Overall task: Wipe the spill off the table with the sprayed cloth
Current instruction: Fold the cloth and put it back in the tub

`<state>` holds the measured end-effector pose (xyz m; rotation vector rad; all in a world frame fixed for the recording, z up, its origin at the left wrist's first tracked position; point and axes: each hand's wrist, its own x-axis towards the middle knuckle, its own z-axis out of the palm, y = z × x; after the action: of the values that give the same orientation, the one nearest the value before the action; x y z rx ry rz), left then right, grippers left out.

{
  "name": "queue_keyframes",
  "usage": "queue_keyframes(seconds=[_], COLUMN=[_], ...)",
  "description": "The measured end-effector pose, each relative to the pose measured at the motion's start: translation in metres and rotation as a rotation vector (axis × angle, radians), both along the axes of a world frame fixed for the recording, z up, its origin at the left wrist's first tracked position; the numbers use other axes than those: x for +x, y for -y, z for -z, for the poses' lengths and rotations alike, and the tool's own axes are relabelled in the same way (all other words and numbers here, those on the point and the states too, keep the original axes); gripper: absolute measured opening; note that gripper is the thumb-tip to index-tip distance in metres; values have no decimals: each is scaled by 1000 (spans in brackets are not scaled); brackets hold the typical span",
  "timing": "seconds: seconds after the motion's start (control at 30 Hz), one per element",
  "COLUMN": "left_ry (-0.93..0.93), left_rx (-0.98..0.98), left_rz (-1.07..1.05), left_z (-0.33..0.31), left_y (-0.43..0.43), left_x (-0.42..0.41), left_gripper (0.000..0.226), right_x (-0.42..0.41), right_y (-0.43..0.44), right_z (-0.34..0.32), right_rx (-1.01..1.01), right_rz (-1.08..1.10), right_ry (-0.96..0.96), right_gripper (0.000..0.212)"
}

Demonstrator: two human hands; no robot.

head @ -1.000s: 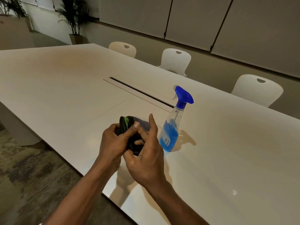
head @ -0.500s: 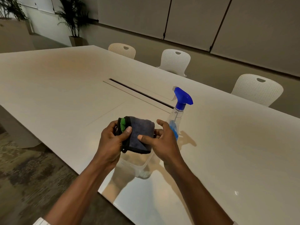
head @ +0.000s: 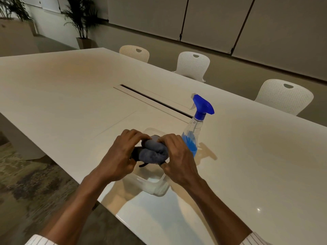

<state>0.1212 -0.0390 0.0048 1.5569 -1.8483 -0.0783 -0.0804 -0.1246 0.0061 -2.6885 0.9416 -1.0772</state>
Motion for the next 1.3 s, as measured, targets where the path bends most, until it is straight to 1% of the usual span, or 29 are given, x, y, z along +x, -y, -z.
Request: queue_keyframes(seconds=[0.03, 0.1, 0.17, 0.23, 0.33, 0.43, 0.47, 0.53, 0.6, 0.63, 0.73, 0.77, 0.83, 0.93, 1.03, 1.07, 1.1, 1.17, 1.23, 1.3], left_ry=[33, 72, 103, 103, 33, -48, -70, -86, -60, -45, 45, 86, 130, 146, 152, 156, 173, 210, 220, 217], left_rx=[21, 48, 49, 39, 79, 200, 223, 244, 267, 285, 332, 335, 316, 291, 316, 330, 345, 353, 346, 342], left_rz=[-5, -13, -16, -10, -2, 14, 17, 3, -23, -33, -40, -34, -6, 7, 33, 40, 40, 25, 15, 6], left_z=[4, 9, 10, 10, 8, 7, 6, 4, 1, -1, -5, -5, -2, 2, 4, 4, 5, 7, 8, 8], left_y=[0, -2, -3, -5, -11, -16, -17, -19, -20, -19, -18, -17, -18, -20, -22, -22, -22, -23, -24, -25], left_x=[0, 1, 3, 4, 5, 11, 11, 11, 8, 6, -1, -4, -9, -12, -12, -11, -10, -8, -8, -10], left_gripper=[75, 79, 79, 76, 67, 73, 72, 64, 54, 50, 34, 34, 46, 67, 81, 88, 95, 102, 104, 107], right_x=[0, 1, 4, 5, 6, 5, 5, 3, -1, -2, -4, -5, -7, -11, -6, -4, -1, 4, 10, 15], right_y=[2, 6, 10, 14, 15, 12, 10, 4, -3, -4, -8, -9, -10, -8, 0, 5, 11, 23, 32, 36], right_z=[2, 9, 15, 19, 18, 19, 18, 14, 7, 4, -1, -1, 1, 0, -7, -8, -10, -12, -13, -13], right_rx=[-57, -110, -133, -168, -187, -162, -149, -90, 8, 43, 106, 127, 143, 173, 201, 216, 248, 341, 368, 366], right_rz=[3, 0, -5, -6, -4, -7, -19, -61, -97, -102, -95, -90, -83, -77, -73, -55, -33, -6, 1, -16], right_ry=[-5, -62, -136, -163, -190, -236, -248, -253, -244, -236, -187, -182, -208, -237, -202, -189, -202, -325, -492, -584], right_gripper=[27, 21, 21, 22, 30, 33, 35, 43, 46, 43, 24, 21, 23, 28, 21, 22, 28, 44, 45, 42])
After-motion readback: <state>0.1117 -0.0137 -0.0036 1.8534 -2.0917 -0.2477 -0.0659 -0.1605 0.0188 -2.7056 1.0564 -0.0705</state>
